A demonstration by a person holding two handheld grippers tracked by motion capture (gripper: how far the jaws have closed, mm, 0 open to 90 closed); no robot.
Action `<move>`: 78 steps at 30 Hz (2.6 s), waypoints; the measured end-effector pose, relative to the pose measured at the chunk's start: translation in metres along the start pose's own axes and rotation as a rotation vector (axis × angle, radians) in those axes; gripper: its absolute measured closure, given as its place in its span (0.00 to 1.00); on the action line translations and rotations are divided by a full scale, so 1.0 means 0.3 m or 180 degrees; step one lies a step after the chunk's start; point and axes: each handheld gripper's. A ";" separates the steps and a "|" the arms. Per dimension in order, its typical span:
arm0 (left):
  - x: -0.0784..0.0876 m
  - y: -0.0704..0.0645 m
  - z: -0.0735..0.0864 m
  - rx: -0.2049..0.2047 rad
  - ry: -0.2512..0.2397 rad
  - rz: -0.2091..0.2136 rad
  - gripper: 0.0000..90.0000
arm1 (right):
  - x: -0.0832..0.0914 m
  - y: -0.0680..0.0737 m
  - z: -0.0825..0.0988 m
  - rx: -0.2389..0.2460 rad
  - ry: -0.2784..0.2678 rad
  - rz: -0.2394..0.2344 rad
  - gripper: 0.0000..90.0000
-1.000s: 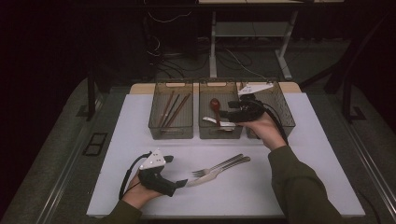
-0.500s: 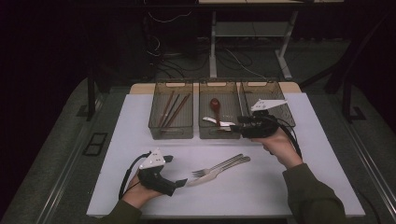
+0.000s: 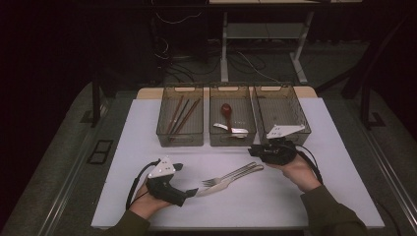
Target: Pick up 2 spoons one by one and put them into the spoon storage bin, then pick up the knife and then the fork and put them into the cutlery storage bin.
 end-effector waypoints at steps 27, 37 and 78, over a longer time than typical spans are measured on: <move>0.007 0.002 0.005 0.0013 0.0004 -0.0014 0.00 | -0.134 0.005 0.082 0.0045 0.0589 -0.0181 0.99; 0.006 0.000 0.004 -0.0006 0.0018 -0.0036 0.00 | -0.132 0.016 0.083 0.0098 0.0611 -0.0143 0.99; 0.004 -0.002 0.003 -0.0014 0.0029 -0.0003 0.00 | -0.107 0.066 0.103 0.0472 0.1118 -0.0468 0.99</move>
Point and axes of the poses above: each handheld gripper's, and its own axes: x roughly backward along the jaws, z roughly out of its underside, y roughly to its left, and after that the axes turned 13 degrees about -z, right-handed
